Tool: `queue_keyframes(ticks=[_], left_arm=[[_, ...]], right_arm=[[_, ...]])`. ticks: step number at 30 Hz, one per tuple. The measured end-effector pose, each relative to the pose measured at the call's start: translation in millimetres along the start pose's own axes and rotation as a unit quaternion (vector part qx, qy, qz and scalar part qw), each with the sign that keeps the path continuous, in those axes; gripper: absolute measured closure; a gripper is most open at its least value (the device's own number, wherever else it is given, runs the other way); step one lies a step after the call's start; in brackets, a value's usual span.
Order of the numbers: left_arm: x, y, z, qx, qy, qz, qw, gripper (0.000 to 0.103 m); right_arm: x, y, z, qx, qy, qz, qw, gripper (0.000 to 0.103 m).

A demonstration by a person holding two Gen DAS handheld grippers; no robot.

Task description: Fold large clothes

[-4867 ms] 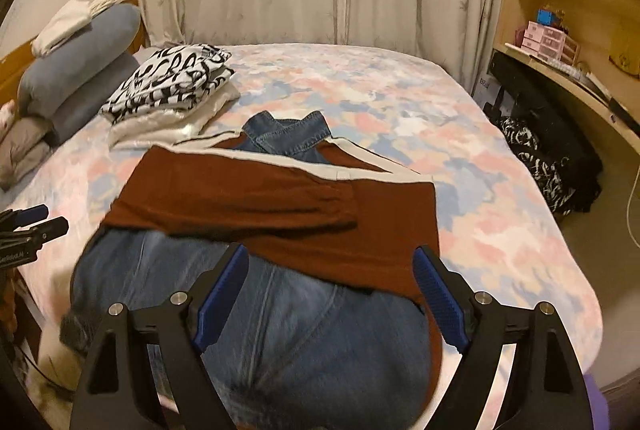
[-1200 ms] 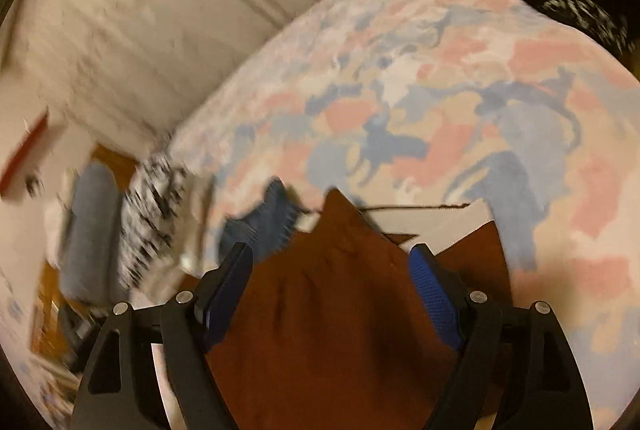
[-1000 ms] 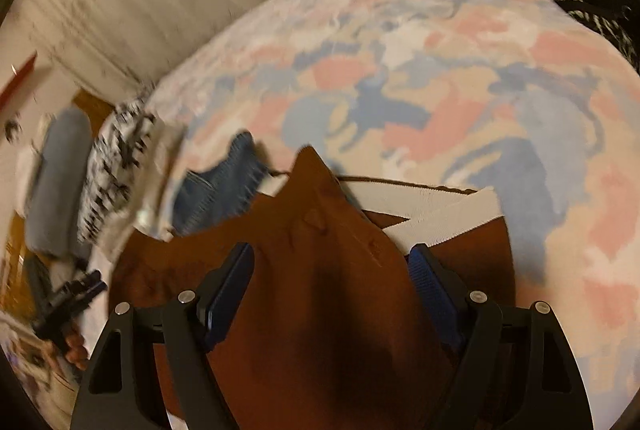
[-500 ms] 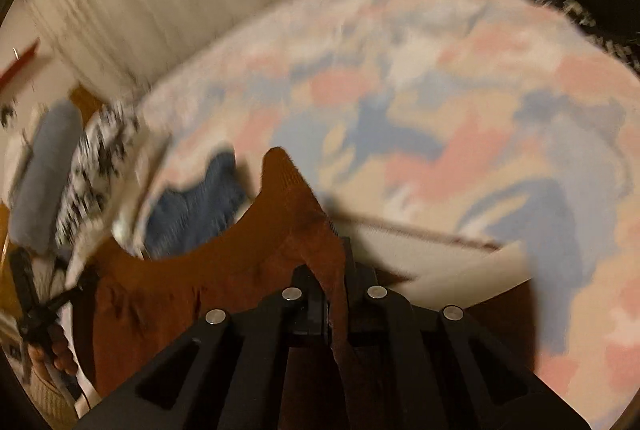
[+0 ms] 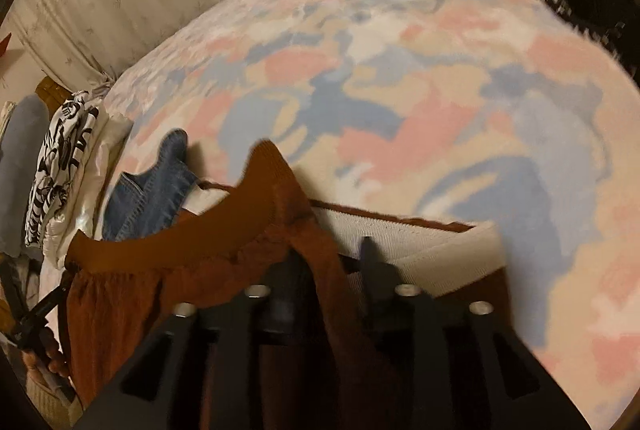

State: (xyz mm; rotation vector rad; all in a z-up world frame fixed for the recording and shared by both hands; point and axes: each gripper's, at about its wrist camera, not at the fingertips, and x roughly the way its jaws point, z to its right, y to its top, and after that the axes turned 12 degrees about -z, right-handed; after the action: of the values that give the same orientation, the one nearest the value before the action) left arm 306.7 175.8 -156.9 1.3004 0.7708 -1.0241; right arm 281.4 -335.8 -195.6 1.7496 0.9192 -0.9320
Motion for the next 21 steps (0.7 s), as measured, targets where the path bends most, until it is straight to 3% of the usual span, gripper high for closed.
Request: queue_keyframes(ticks=[4,7,11,14,16,19,20,21], left_arm=[[-34,-7,20,0.031,0.026,0.04,0.9984,0.084],[-44,-7,41,0.039,0.014,0.056,0.9976,0.084],[-26,3,67,0.045,0.005,0.036,0.9983,0.084],[1,11,77,0.054,0.039,0.031,0.9973,0.085],[18,15,72,0.048,0.055,0.018,0.9971,0.088],[29,19,56,0.041,0.041,0.017,0.9982,0.094],[28,19,51,0.044,0.032,0.018,0.9983,0.094],[29,19,46,0.046,0.023,0.018,0.9985,0.094]], right_arm=[[-40,-9,-29,-0.038,0.001,0.039,0.999,0.061],[-41,-15,-64,-0.079,0.016,0.033,0.996,0.061],[-19,-26,-117,-0.137,0.014,0.014,0.99,0.061],[3,-31,-144,-0.168,-0.006,0.012,0.986,0.061],[16,-28,-144,-0.175,-0.04,0.019,0.984,0.062],[30,-15,-117,-0.148,-0.081,0.023,0.985,0.062],[32,-9,-100,-0.131,-0.099,0.024,0.986,0.064],[34,-3,-81,-0.116,-0.104,0.022,0.988,0.074]])
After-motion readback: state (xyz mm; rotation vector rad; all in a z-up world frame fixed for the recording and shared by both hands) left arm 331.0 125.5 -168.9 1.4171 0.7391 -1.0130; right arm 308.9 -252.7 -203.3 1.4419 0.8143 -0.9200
